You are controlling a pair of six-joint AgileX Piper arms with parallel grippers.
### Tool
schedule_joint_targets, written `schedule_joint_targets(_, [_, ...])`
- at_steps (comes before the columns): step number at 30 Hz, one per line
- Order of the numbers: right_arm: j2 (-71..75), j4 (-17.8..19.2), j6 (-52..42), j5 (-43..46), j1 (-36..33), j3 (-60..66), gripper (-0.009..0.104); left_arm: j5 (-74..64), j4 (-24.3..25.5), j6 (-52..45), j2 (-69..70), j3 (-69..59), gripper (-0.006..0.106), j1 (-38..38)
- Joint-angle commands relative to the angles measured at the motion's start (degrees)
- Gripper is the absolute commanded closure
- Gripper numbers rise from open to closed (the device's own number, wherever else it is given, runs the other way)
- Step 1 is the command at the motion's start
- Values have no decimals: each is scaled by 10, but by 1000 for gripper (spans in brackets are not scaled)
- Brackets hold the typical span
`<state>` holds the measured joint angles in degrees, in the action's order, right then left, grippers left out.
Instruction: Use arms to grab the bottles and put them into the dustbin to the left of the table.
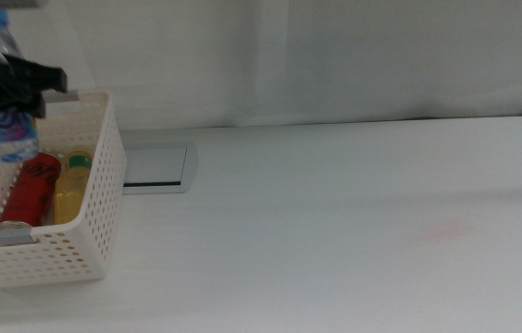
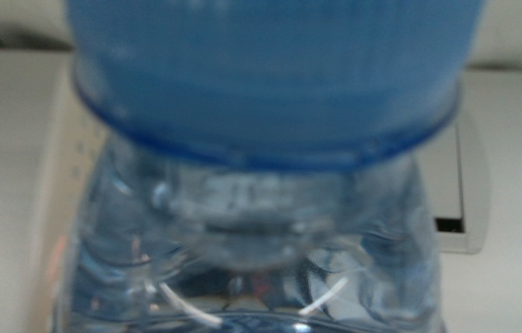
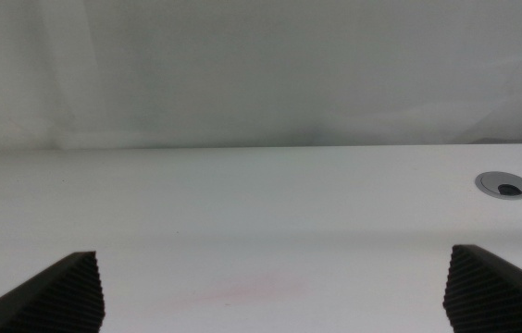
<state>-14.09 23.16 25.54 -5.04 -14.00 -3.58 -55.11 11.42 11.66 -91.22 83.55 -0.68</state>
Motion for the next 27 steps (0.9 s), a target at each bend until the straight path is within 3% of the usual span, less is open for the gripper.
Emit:
schedule_joint_targets(1, [2, 7, -5, 6, 3, 3, -8, 32, -3, 6, -27, 8, 103, 1])
schedule_joint_targets(9, [2, 7, -5, 6, 3, 3, -8, 42, -9, 14, -114, 8, 103, 5])
schedule_joint_targets(15, [2, 7, -5, 6, 3, 3, -8, 47, -79, -5, -141, 8, 103, 36])
schedule_joint_targets(24, [2, 7, -5, 6, 3, 3, -8, 59, -79, -1, -143, 8, 103, 41])
schedule_joint_targets(26, [2, 7, -5, 6, 3, 3, -8, 60, -79, -1, -143, 8, 94, 41])
schedule_joint_targets(27, [2, 7, -5, 6, 3, 3, -8, 61, -80, 2, -143, 8, 59, 41])
